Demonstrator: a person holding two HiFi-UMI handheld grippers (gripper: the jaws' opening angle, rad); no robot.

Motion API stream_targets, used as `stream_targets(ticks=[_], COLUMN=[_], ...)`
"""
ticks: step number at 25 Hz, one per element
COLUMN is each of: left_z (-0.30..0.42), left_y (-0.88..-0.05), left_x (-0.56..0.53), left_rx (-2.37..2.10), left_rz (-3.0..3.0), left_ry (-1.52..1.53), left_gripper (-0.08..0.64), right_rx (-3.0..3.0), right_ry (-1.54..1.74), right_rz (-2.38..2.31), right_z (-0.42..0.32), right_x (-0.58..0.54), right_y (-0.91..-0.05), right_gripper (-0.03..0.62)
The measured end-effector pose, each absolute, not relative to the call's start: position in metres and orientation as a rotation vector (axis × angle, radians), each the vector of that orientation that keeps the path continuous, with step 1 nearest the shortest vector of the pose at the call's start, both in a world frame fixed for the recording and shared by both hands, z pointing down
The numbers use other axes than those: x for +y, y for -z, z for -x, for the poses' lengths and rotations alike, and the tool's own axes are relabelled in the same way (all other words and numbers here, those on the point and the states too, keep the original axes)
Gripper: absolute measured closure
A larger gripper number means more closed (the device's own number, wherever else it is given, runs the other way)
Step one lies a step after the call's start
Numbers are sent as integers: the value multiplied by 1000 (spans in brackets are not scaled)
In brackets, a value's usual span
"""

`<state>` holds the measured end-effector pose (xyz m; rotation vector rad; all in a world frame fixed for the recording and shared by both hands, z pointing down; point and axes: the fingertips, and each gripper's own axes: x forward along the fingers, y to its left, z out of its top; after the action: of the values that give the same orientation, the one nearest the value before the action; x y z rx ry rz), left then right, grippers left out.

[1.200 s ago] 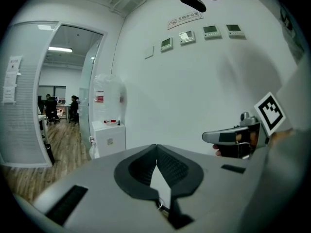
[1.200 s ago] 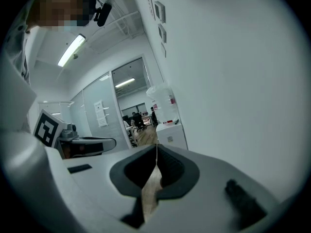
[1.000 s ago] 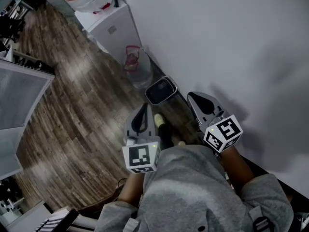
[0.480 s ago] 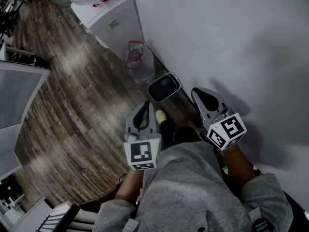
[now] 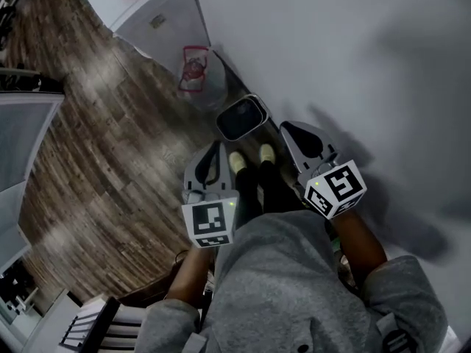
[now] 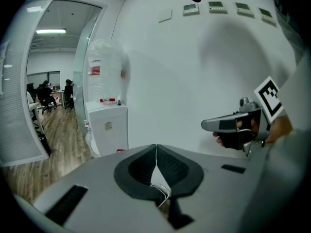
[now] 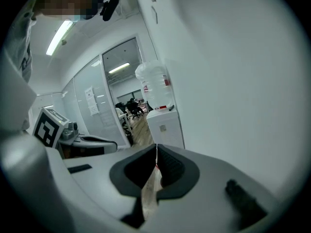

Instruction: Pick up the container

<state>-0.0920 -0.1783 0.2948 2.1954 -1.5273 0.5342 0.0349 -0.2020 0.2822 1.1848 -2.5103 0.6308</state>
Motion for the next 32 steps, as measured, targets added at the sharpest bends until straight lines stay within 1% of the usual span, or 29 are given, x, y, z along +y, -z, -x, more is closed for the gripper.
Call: stream_targets(ticks=[5,16,21,23,26,29,30,31,32], left_z=[84,48,31,24,15,6,1,-4,-11], left_y=[-337,-545,-633,-663,-709,-753,-767,-783,-798], left_x=[-189,-212,-220,-222,-221,-219,-218,-216,-215], left_rx=[-1511,-1351,-1257,-1218,-1183,-1141,-1118,-1090,-1060], left_rz=[-2103,-1936,-1899,-1915,-1898,-1914,-1929,-1945,-1963], left_ry=[-559,-703,-731,-743,-741,-755,-759,-761,-762], left_gripper=[545,545,545,543,543,541,538,517,452], right_rx=[-2396,-2122,-2053,-2039,-2020,-1998,-1994,-1989,-1982], right_ry=[-665,-889,-985,-1016,-1068,-1100,-1105,-1109,-1114], right_rz=[-1193,-1198,-1145,-1131,-1124,-1137,-1144,-1155,-1166], right_z=[-41,-66,-76,-75,-74,-74,-74,-74,-76], right_x=[-210,-202,-183,-176,-167,-160,-159,-158,-157], right_y=[-338,-534,-605,-627,-657,-687,-697,-707,-717], right_gripper=[566,563,560,547,512,503,501,500,499])
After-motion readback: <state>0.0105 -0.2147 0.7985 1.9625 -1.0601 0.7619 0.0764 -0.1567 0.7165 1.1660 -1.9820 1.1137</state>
